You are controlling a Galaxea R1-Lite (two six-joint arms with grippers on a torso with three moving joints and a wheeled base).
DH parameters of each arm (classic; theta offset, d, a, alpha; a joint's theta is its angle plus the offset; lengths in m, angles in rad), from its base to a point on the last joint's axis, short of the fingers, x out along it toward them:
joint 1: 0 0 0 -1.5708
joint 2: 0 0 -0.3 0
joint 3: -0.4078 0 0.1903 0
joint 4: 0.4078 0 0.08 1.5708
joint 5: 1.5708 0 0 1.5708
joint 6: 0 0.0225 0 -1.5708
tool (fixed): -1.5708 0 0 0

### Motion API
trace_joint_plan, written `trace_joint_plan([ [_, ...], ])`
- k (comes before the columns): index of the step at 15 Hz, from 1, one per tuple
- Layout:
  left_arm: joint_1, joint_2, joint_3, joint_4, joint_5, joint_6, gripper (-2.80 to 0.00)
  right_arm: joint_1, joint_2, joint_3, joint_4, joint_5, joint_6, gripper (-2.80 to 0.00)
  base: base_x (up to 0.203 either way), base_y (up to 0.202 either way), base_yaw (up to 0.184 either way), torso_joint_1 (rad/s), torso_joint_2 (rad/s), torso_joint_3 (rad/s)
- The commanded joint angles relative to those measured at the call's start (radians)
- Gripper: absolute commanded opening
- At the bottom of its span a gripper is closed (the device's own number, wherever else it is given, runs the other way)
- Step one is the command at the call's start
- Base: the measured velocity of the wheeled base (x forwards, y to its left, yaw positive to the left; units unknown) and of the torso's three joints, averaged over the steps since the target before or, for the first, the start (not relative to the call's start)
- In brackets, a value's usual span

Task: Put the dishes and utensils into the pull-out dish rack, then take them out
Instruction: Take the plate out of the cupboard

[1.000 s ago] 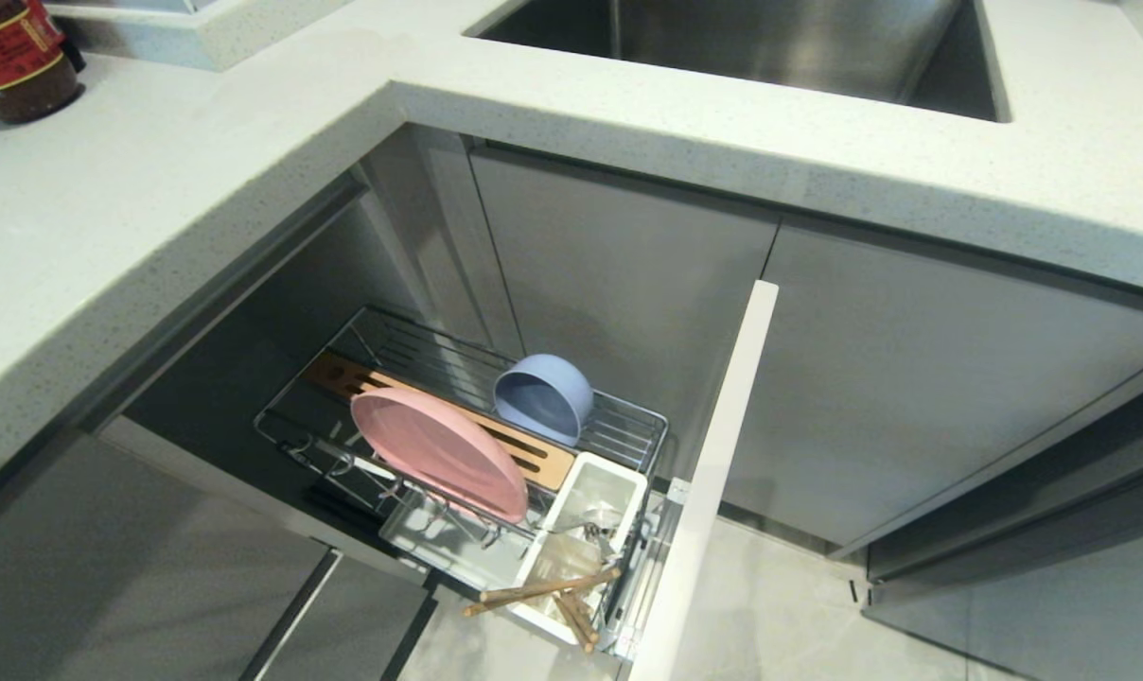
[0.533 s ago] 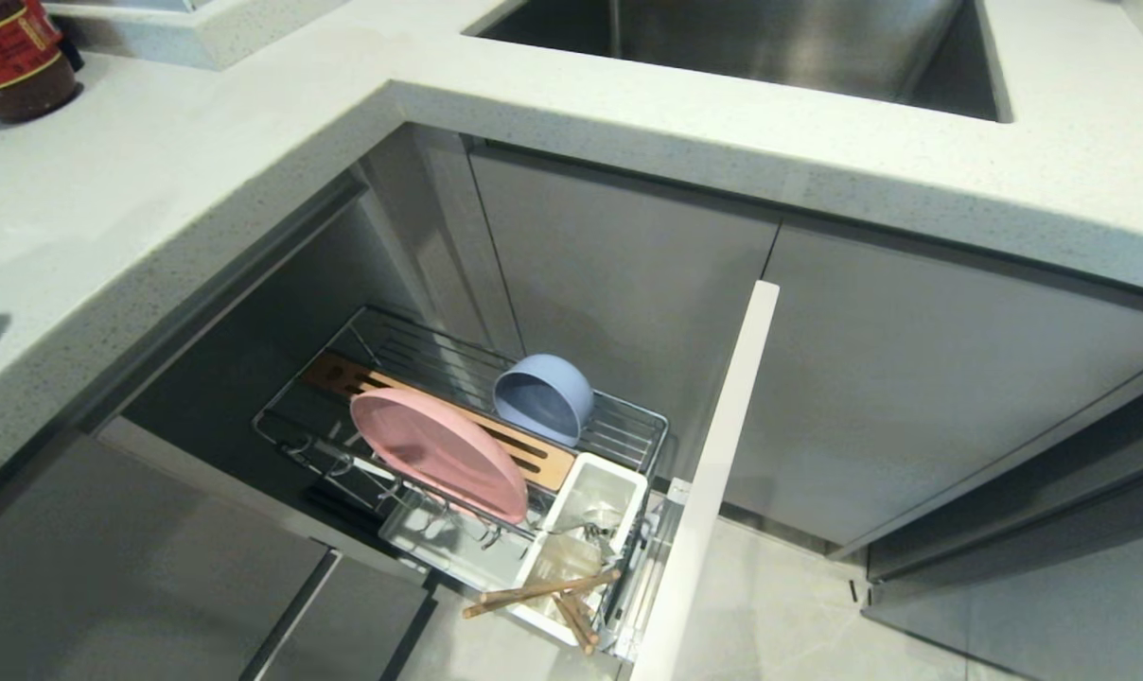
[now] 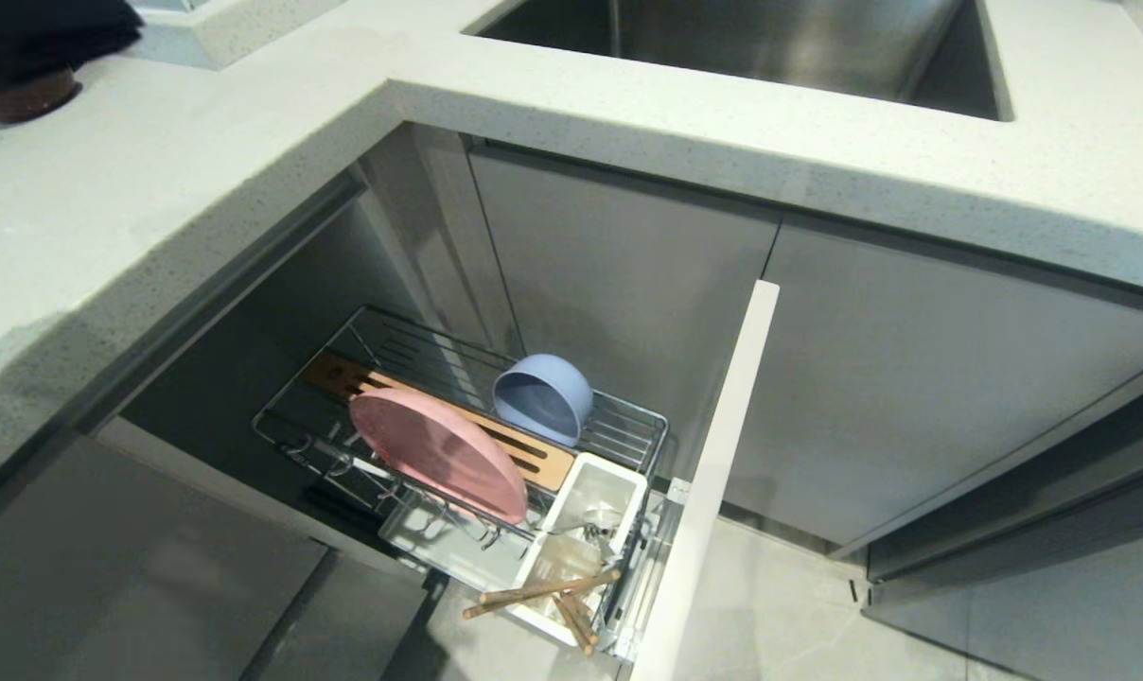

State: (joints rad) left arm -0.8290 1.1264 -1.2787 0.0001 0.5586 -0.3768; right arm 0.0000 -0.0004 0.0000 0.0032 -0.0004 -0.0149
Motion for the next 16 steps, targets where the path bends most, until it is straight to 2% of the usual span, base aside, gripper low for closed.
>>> trace_joint_plan([
  [1,-0.093,0.086,0.007,0.019,0.091,-0.013,-2.8,0.0,0.0,0.0,0.0,0.0,-0.001,-2.8,0.0,0.0,0.0,0.0,0.0,0.0],
  [2,-0.121,0.114,0.007,0.058,0.125,-0.035,-2.8,0.0,0.0,0.0,0.0,0.0,0.0,-2.8,0.0,0.0,0.0,0.0,0.0,0.0],
  [6,-0.187,0.21,-0.006,0.238,0.146,-0.159,-2.8,0.0,0.0,0.0,0.0,0.0,0.0,-2.8,0.0,0.0,0.0,0.0,0.0,0.0],
  [9,-0.193,0.265,-0.036,0.402,0.181,-0.29,-2.8,-0.001,0.0,0.0,0.0,0.0,-0.001,-2.8,0.0,0.0,0.0,0.0,0.0,0.0],
  [10,-0.195,0.278,-0.033,0.452,0.197,-0.353,-2.8,-0.001,0.0,0.0,0.0,0.0,0.0,-2.8,0.0,0.0,0.0,0.0,0.0,0.0],
  [11,-0.198,0.297,-0.033,0.515,0.237,-0.423,-2.8,0.0,0.0,0.0,0.0,0.0,0.0,-2.8,0.0,0.0,0.0,0.0,0.0,0.0],
  [13,-0.208,0.326,-0.036,0.566,0.325,-0.52,-2.8,0.0,0.0,0.0,0.0,0.0,0.0,-2.8,0.0,0.0,0.0,0.0,0.0,0.0],
  [15,-0.209,0.365,-0.03,0.595,0.377,-0.578,-2.8,-0.001,0.0,0.0,0.0,0.0,0.0,-2.8,0.0,0.0,0.0,0.0,0.0,0.0],
  [16,-0.21,0.385,-0.029,0.603,0.405,-0.594,0.0,0.0,0.0,0.0,0.0,0.0,0.0,-2.8,0.0,0.0,0.0,0.0,0.0,0.0],
])
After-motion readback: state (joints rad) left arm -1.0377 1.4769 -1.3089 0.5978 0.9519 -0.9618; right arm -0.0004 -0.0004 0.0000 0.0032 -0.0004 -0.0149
